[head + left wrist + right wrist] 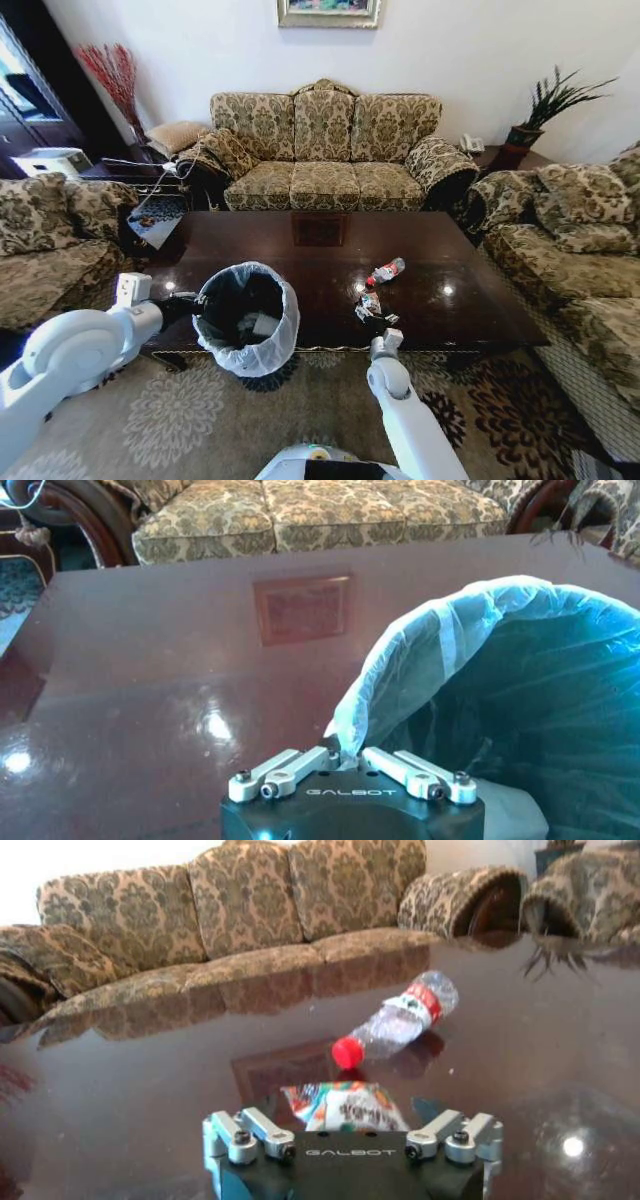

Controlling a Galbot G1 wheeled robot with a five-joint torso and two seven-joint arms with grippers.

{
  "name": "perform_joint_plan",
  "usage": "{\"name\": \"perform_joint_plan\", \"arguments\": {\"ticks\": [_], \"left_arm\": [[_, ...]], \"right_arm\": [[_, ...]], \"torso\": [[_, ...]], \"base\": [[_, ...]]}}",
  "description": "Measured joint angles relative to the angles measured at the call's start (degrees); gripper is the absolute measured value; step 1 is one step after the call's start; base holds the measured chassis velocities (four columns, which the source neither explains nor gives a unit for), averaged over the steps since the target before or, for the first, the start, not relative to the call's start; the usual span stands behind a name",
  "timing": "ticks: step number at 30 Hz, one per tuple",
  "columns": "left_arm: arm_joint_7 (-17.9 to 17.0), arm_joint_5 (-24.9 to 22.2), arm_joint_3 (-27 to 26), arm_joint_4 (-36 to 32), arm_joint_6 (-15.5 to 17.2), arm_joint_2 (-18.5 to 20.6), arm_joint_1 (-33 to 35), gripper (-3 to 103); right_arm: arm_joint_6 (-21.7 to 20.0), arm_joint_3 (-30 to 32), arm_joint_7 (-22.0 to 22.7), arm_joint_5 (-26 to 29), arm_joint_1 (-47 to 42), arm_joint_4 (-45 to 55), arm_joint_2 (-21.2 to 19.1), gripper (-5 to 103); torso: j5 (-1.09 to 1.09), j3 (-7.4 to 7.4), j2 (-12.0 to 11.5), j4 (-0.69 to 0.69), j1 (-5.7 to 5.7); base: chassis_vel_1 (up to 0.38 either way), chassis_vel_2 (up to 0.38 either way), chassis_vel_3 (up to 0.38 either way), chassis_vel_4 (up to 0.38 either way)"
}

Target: Move to the front of the table and place the trash on the table into the trash bin.

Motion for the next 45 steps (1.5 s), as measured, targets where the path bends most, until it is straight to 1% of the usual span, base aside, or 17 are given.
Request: {"name": "perform_joint_plan", "arguments": {"ticks": [5, 8, 11, 14, 17, 18, 25, 26, 29, 30, 32, 33, 37, 38, 40, 42, 45], "left_arm": [[0.0, 0.0, -0.01, -0.24, -0.04, -0.19, 0.15, 0], [0.01, 0.01, -0.01, -0.35, -0.07, -0.36, 0.21, 0], [0.0, 0.08, -0.01, -0.37, -0.23, -0.51, 0.23, 0], [0.0, 0.11, -0.01, -0.39, -0.28, -0.56, 0.24, 0], [0.0, 0.12, -0.01, -0.54, -0.42, -0.59, 0.29, 0], [0.0, 0.12, -0.01, -0.54, -0.42, -0.59, 0.29, 0], [0.0, 0.11, -0.32, -0.59, -0.5, -0.22, 0.33, 0], [0.0, 0.11, -0.35, -0.59, -0.51, -0.16, 0.33, 0], [0.0, 0.03, -0.43, -0.59, -0.52, 0.32, 0.34, 0], [0.0, 0.03, -0.43, -0.59, -0.52, 0.32, 0.34, 0], [-0.32, -0.84, -0.6, -0.62, -0.62, 1.08, 0.38, 0], [-0.32, -0.84, -0.6, -0.62, -0.62, 1.08, 0.38, 0], [-0.66, -1.56, -1.12, -0.94, -0.69, 2.05, 0.52, 0], [-0.66, -1.56, -1.12, -0.94, -0.69, 2.05, 0.52, 0], [-0.74, -1.72, -1.19, -1.08, -0.69, 2.54, 0.6, 0], [-0.76, -1.76, -1.2, -1.12, -0.69, 2.62, 0.6, 0], [-0.82, -1.86, -1.26, -1.4, -0.69, 2.81, 0.66, 0]], "right_arm": [[-0.73, 0.12, -0.24, 1.37, 0.92, -1.91, 0.18, 71], [-0.88, 0.17, -0.24, 1.81, 0.99, -2.2, 0.19, 65], [-0.9, 0.3, -0.25, 2.53, 0.94, -2.41, 0.19, 48], [-0.9, 0.31, -0.28, 2.96, 0.83, -2.56, 0.18, 42], [-0.78, 0.32, -0.3, 3.55, 0.57, -2.62, 0.39, 26], [-0.78, 0.32, -0.3, 3.55, 0.57, -2.62, 0.39, 26], [-0.27, 0.19, -0.35, 3.81, -0.06, -1.64, 0.65, 3], [0.51, 0.13, -1.1, 4.25, -0.47, -0.87, 0.6, 1], [7.85, -0.31, -9.51, 4.56, -2.76, 4.36, -0.05, 0], [7.85, -0.31, -9.51, 4.56, -2.76, 4.36, -0.05, 0], [12.85, -1.99, -18.12, 2.47, -5.25, 13.64, -1.09, 0], [12.85, -1.99, -18.12, 2.47, -5.25, 13.64, -1.09, 0], [14.37, -6.82, -26.33, 4.56, -4.86, 26.07, -4.01, 0], [14.37, -6.82, -26.33, 4.56, -4.86, 26.07, -4.01, 0], [14.1, -11.69, -29.62, 5.4, -2.02, 30.4, -6.03, 0], [14.16, -13.07, -29.97, 5.4, -1.42, 31.0, -6.41, 0], [14.48, -21.26, -31.03, 3.24, 0.9, 32.24, -8.79, 0]], "torso": [[0.01, 0.0, 0.0, 0.0, 0.0], [0.04, 0.0, 0.01, 0.0, -0.01], [0.03, 0.0, 0.01, 0.0, -0.01], [0.02, 0.0, 0.01, 0.0, 0.0], [0.03, -0.01, 0.02, 0.0, -0.01], [0.03, -0.01, 0.02, 0.0, -0.01], [0.0, 0.0, 0.02, 0.0, -0.01], [0.03, 0.0, 0.01, 0.0, 0.0], [0.03, 0.01, 0.01, 0.0, 0.0], [0.03, 0.01, 0.01, 0.0, 0.0], [0.02, 0.0, 0.01, -0.01, 0.0], [0.02, 0.0, 0.01, -0.01, 0.0], [0.02, -0.01, 0.02, -0.01, -0.01], [0.02, -0.01, 0.02, -0.01, -0.01], [0.02, 0.0, 0.02, 0.0, 0.0], [0.02, 0.0, 0.01, 0.0, 0.0], [0.02, 0.0, 0.01, 0.0, 0.0]], "base": [[0.0, 0.0, 0.0, 0.0], [0.0, 0.0, 0.0, 0.0], [0.0, 0.0, 0.0, 0.0], [0.0, 0.0, 0.0, 0.0], [0.0, 0.0, 0.0, 0.0], [0.0, 0.0, 0.0, 0.0], [0.0, 0.0, 0.0, 0.0], [0.0, 0.0, 0.0, 0.0], [0.0, 0.0, 0.0, 0.0], [0.0, 0.0, 0.0, 0.0], [0.0, 0.0, 0.0, 0.0], [0.0, 0.0, 0.0, 0.0], [0.0, 0.0, 0.0, 0.0], [0.0, 0.0, 0.0, 0.0], [0.0, 0.0, 0.0, 0.0], [0.0, 0.0, 0.0, 0.0], [0.0, 0.0, 0.0, 0.0]]}}
